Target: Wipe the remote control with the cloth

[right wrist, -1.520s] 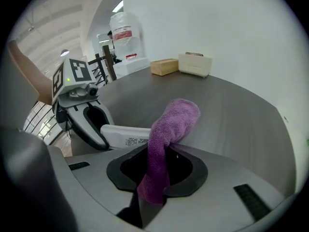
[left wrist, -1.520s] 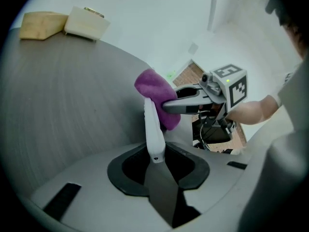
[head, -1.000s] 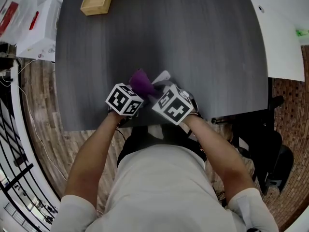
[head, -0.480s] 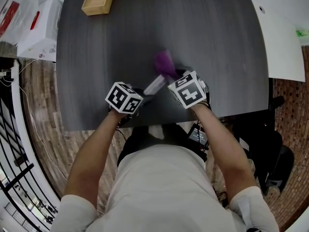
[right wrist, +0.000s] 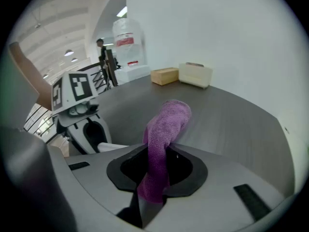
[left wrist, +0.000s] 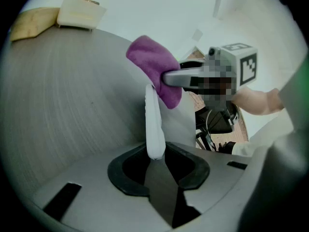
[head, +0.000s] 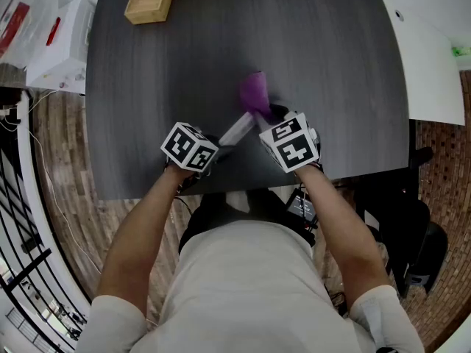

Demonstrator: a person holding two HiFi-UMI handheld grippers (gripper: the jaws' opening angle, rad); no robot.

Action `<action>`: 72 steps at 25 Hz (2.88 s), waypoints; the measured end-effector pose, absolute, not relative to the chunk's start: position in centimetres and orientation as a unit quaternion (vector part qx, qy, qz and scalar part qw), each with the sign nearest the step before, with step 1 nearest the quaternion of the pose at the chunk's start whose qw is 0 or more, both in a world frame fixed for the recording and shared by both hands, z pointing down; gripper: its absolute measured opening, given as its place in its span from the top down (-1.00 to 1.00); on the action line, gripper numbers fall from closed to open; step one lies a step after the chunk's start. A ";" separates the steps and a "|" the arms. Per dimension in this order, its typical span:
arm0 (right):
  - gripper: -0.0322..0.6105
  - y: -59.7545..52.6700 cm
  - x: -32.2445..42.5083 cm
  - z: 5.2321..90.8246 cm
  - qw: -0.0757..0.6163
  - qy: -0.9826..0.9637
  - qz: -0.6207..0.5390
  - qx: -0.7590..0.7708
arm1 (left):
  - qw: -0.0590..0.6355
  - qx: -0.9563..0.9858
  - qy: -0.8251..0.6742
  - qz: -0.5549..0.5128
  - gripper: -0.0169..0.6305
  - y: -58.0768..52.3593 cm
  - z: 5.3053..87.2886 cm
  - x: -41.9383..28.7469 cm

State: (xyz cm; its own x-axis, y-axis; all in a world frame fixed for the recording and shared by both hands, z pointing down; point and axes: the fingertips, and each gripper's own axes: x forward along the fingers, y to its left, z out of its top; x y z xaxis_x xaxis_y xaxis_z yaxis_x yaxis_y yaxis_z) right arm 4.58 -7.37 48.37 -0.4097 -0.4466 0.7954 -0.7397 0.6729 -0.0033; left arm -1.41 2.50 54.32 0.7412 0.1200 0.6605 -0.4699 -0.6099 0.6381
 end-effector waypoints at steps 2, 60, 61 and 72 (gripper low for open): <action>0.62 -6.2 2.5 48.4 0.404 -0.841 0.162 0.323 | 0.432 0.827 -0.103 0.343 0.66 2.5 54.3 -1.4; 0.62 -0.5 -1.2 52.0 0.442 -0.843 0.189 0.242 | 0.157 0.882 -0.252 0.366 0.30 0.9 54.4 -3.6; 0.62 -0.6 -0.9 51.9 0.443 -0.842 0.185 0.246 | 0.160 0.882 -0.250 0.365 0.30 0.9 54.4 -3.6; 0.62 -5.0 6.2 52.3 0.451 -0.792 0.209 0.353 | 0.193 0.885 -0.232 0.354 0.30 0.8 54.4 -3.8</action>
